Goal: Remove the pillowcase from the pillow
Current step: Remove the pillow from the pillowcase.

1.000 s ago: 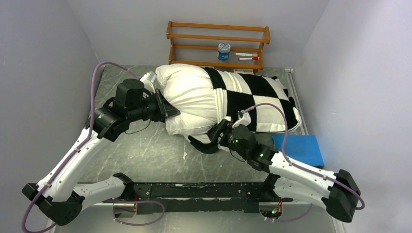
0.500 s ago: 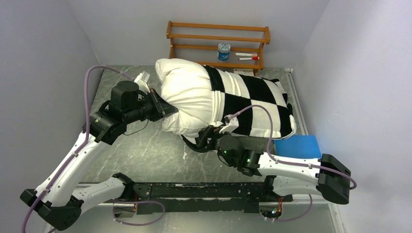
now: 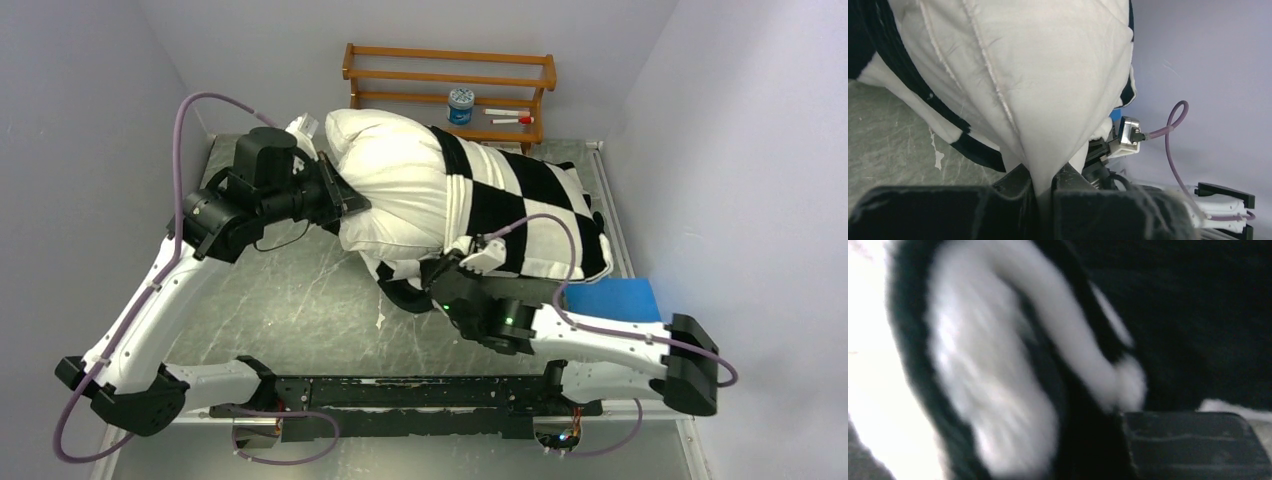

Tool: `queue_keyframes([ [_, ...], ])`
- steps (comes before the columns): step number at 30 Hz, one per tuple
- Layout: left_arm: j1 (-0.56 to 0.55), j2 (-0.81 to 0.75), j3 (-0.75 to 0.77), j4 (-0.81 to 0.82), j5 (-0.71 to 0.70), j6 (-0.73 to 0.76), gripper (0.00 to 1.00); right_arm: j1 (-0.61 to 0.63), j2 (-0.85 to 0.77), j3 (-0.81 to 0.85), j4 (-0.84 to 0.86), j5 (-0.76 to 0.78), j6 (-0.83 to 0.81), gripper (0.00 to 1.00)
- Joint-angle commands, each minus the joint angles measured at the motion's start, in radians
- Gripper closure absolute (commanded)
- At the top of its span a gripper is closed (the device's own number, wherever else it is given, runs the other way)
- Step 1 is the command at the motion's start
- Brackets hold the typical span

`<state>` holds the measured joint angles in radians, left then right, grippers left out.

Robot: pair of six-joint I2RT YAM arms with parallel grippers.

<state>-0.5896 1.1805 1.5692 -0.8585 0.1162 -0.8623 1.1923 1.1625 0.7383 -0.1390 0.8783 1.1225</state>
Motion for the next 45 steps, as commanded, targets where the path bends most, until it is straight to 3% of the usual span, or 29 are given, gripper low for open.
queue_keyframes([
  [1, 0.02, -0.049, 0.194, 0.191, -0.097, 0.045, 0.95, -0.048, -0.131, -0.175, -0.212, 0.02, -0.028, 0.66],
  [4, 0.02, -0.068, 0.137, 0.209, -0.086, 0.029, 0.95, -0.073, -0.203, -0.197, -0.14, -0.062, -0.121, 0.62],
  [10, 0.02, -0.18, -0.101, 0.209, -0.1, 0.014, 0.95, -0.084, -0.257, -0.119, -0.079, -0.341, -0.401, 0.37],
  [16, 0.02, -0.365, -0.375, 0.113, -0.187, -0.037, 0.95, -0.083, -0.389, -0.055, -0.144, -0.55, -0.491, 0.28],
  [19, 0.02, -0.451, -0.51, 0.094, -0.187, -0.081, 0.95, -0.083, -0.448, -0.015, -0.179, -0.589, -0.507, 0.26],
  [24, 0.021, -0.557, -0.658, 0.007, -0.209, -0.133, 0.95, -0.083, -0.464, 0.08, -0.258, -0.519, -0.527, 0.18],
  [31, 0.021, -0.692, -0.799, -0.081, -0.178, -0.211, 0.95, -0.083, -0.18, 0.263, -0.354, -0.527, -0.576, 0.17],
  [35, 0.02, -0.741, -0.804, -0.089, -0.197, -0.233, 0.95, -0.083, -0.027, 0.292, -0.346, -0.631, -0.566, 0.26],
  [39, 0.02, -0.723, -0.772, -0.106, -0.229, -0.216, 0.95, -0.081, -0.005, 0.262, -0.339, -0.673, -0.499, 0.29],
  [45, 0.02, -0.675, -0.749, -0.078, -0.224, -0.185, 0.95, -0.072, -0.006, 0.204, -0.339, -0.757, -0.527, 0.36],
])
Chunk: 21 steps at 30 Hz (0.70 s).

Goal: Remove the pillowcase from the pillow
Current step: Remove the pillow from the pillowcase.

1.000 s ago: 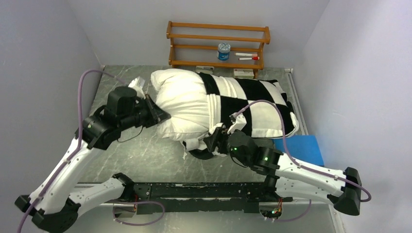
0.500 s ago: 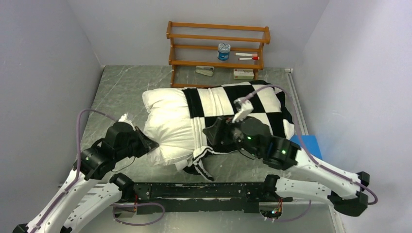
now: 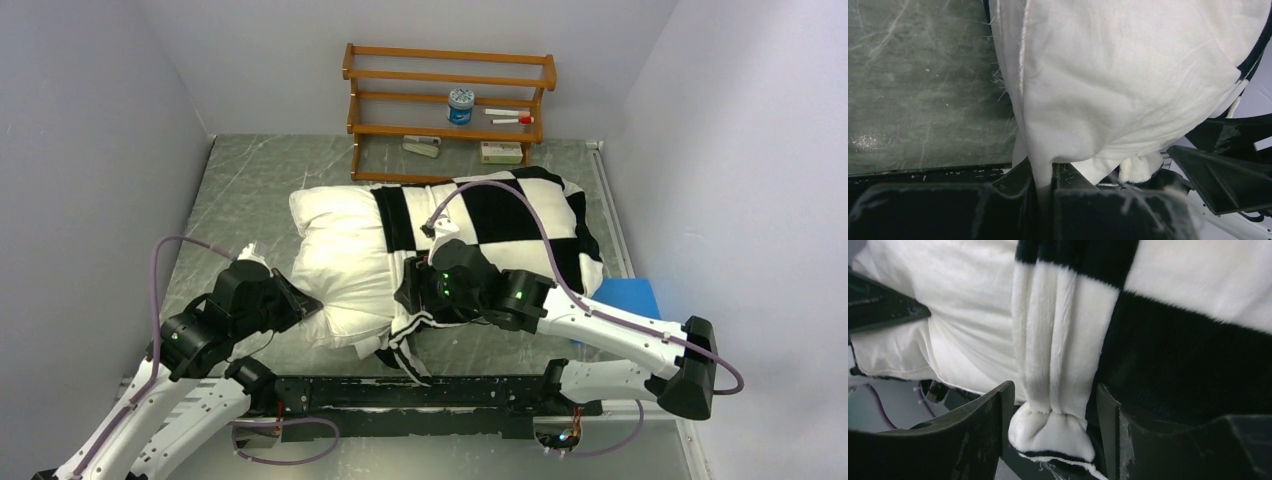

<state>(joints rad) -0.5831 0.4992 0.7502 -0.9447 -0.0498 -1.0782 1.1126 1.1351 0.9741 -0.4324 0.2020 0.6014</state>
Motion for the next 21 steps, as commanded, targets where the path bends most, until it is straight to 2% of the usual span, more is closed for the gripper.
queue_keyframes([
  [1, 0.014, 0.013, 0.073, 0.01, -0.06, 0.034, 0.95, 0.009, 0.04, -0.025, -0.067, -0.082, -0.003, 0.34],
  [3, 0.014, 0.023, 0.082, 0.008, -0.064, 0.042, 0.95, 0.027, 0.07, -0.023, -0.077, -0.085, -0.004, 0.31],
  [6, 0.014, 0.022, 0.084, 0.001, -0.071, 0.039, 0.95, 0.056, 0.102, -0.032, -0.095, 0.028, 0.071, 0.31],
  [11, 0.014, 0.002, 0.097, -0.026, -0.109, 0.028, 0.95, 0.056, 0.114, -0.043, -0.22, 0.303, 0.163, 0.65],
  [13, 0.014, 0.008, 0.121, -0.05, -0.134, 0.049, 0.95, 0.055, 0.09, -0.058, -0.29, 0.415, 0.222, 0.86],
  [14, 0.014, 0.017, 0.139, -0.073, -0.153, 0.058, 0.95, 0.05, 0.072, -0.067, -0.337, 0.467, 0.258, 0.93],
  [17, 0.014, 0.044, 0.196, -0.175, -0.229, 0.059, 0.95, -0.024, 0.004, -0.105, -0.425, 0.521, 0.315, 0.98],
  [21, 0.013, 0.03, 0.248, -0.263, -0.319, 0.045, 0.95, -0.2, -0.111, -0.171, -0.341, 0.416, 0.217, 1.0],
])
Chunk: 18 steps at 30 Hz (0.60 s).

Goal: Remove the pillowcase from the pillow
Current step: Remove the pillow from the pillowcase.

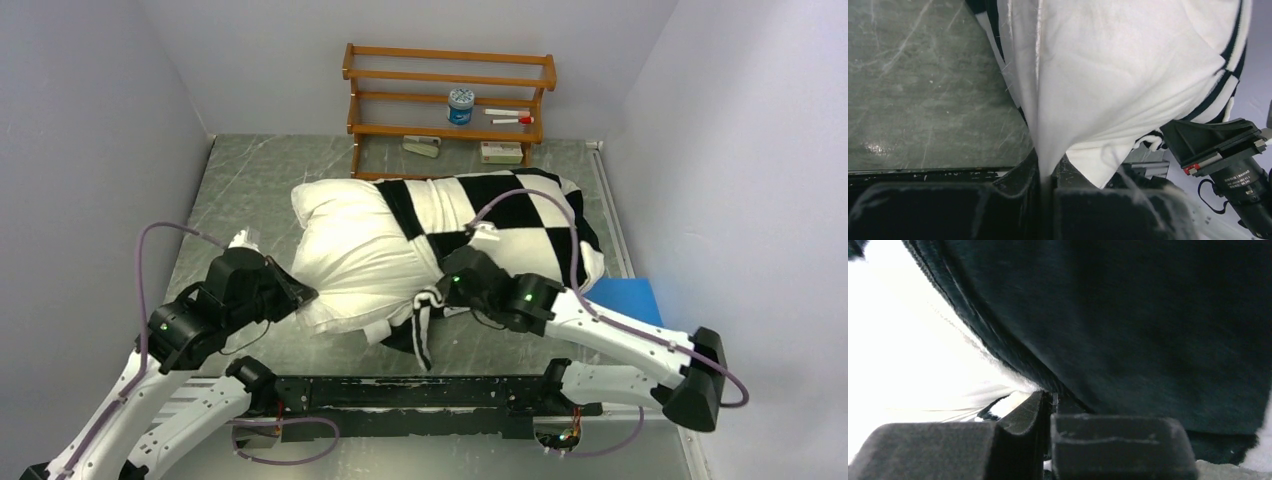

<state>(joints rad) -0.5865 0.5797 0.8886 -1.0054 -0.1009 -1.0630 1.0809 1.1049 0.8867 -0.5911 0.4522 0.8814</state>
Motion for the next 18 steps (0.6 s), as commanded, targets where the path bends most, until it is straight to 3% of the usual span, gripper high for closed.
queue_keyframes([
  [1, 0.014, -0.055, 0.122, -0.214, -0.277, 0.028, 0.95, -0.183, -0.096, -0.09, -0.17, 0.16, -0.081, 1.0],
  [5, 0.007, -0.074, 0.116, -0.194, -0.237, 0.037, 0.95, -0.187, -0.109, -0.09, -0.034, -0.024, -0.262, 0.93],
  [8, 0.006, -0.105, 0.066, -0.129, -0.175, 0.046, 0.95, -0.187, -0.12, -0.033, 0.053, -0.318, -0.39, 0.73],
  [10, 0.006, -0.114, 0.044, -0.123, -0.158, 0.045, 0.95, -0.185, -0.136, 0.03, 0.071, -0.406, -0.414, 0.56],
  [11, 0.006, -0.114, 0.043, -0.129, -0.156, 0.044, 0.83, -0.185, -0.147, 0.061, 0.081, -0.438, -0.426, 0.49],
  [14, 0.006, -0.096, 0.069, -0.149, -0.167, 0.064, 0.35, -0.185, -0.162, 0.142, 0.123, -0.437, -0.445, 0.32],
  [17, 0.007, -0.062, 0.125, -0.15, -0.187, 0.112, 0.17, -0.187, -0.086, 0.243, 0.113, -0.324, -0.46, 0.27],
  [18, 0.005, -0.045, 0.149, -0.142, -0.187, 0.132, 0.04, -0.188, -0.031, 0.294, 0.087, -0.265, -0.456, 0.25],
])
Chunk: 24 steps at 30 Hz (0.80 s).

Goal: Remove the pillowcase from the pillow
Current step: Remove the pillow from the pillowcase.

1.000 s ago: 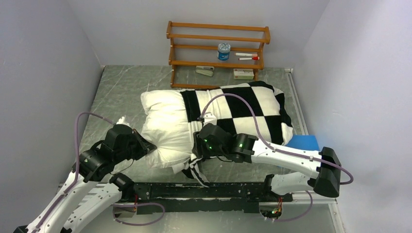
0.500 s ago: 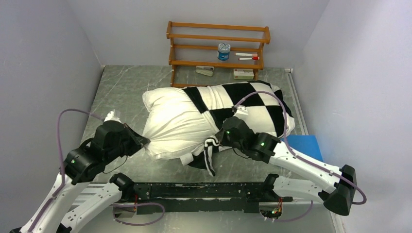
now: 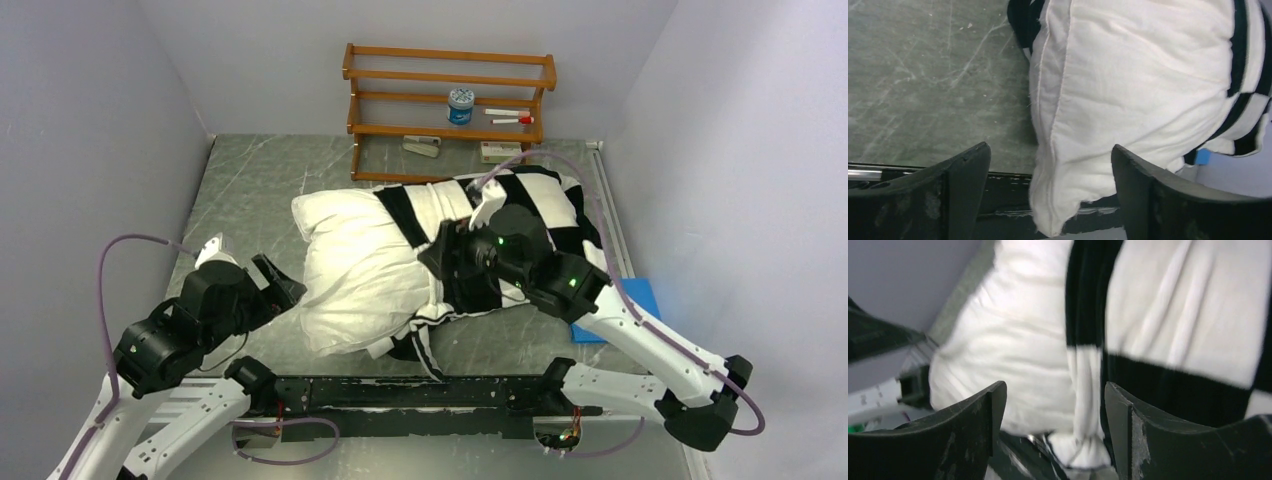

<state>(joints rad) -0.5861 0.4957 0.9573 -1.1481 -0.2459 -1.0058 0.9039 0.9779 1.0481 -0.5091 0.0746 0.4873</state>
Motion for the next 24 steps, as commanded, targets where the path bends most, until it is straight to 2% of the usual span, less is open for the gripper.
queue_keyframes([
  [1, 0.006, 0.056, 0.098, 0.013, -0.036, 0.096, 0.03, -0.012, 0.164, 0.19, -0.03, 0.155, -0.07, 0.24],
  [4, 0.006, 0.132, 0.15, 0.064, 0.005, 0.155, 0.03, -0.028, 0.414, 0.408, -0.139, 0.248, -0.103, 0.21],
  [7, 0.006, 0.215, 0.193, 0.106, 0.037, 0.205, 0.03, -0.058, 0.598, 0.514, -0.128, 0.241, -0.144, 0.2],
  [9, 0.006, 0.269, 0.229, 0.128, 0.039, 0.24, 0.03, -0.07, 0.703, 0.518, -0.137, 0.238, -0.135, 0.28],
  [10, 0.006, 0.294, 0.248, 0.143, 0.042, 0.258, 0.03, -0.071, 0.724, 0.495, -0.156, 0.22, -0.124, 0.37],
  [13, 0.006, 0.378, 0.302, 0.161, 0.055, 0.32, 0.03, -0.055, 0.648, 0.222, -0.071, 0.102, -0.057, 0.66],
  [15, 0.006, 0.424, 0.324, 0.173, 0.061, 0.354, 0.02, -0.019, 0.534, -0.023, 0.054, -0.004, 0.035, 0.77],
  [18, 0.006, 0.474, 0.314, 0.208, 0.059, 0.373, 0.03, 0.085, 0.384, -0.329, 0.237, -0.093, 0.186, 0.78],
  [20, 0.006, 0.503, 0.283, 0.243, 0.058, 0.368, 0.02, 0.172, 0.32, -0.475, 0.328, -0.092, 0.295, 0.78],
  [22, 0.008, 0.522, 0.227, 0.288, 0.073, 0.357, 0.03, 0.231, 0.291, -0.579, 0.408, -0.101, 0.377, 0.78],
  [24, 0.008, 0.527, 0.164, 0.379, 0.112, 0.356, 0.03, 0.234, 0.29, -0.627, 0.442, -0.124, 0.41, 0.78],
])
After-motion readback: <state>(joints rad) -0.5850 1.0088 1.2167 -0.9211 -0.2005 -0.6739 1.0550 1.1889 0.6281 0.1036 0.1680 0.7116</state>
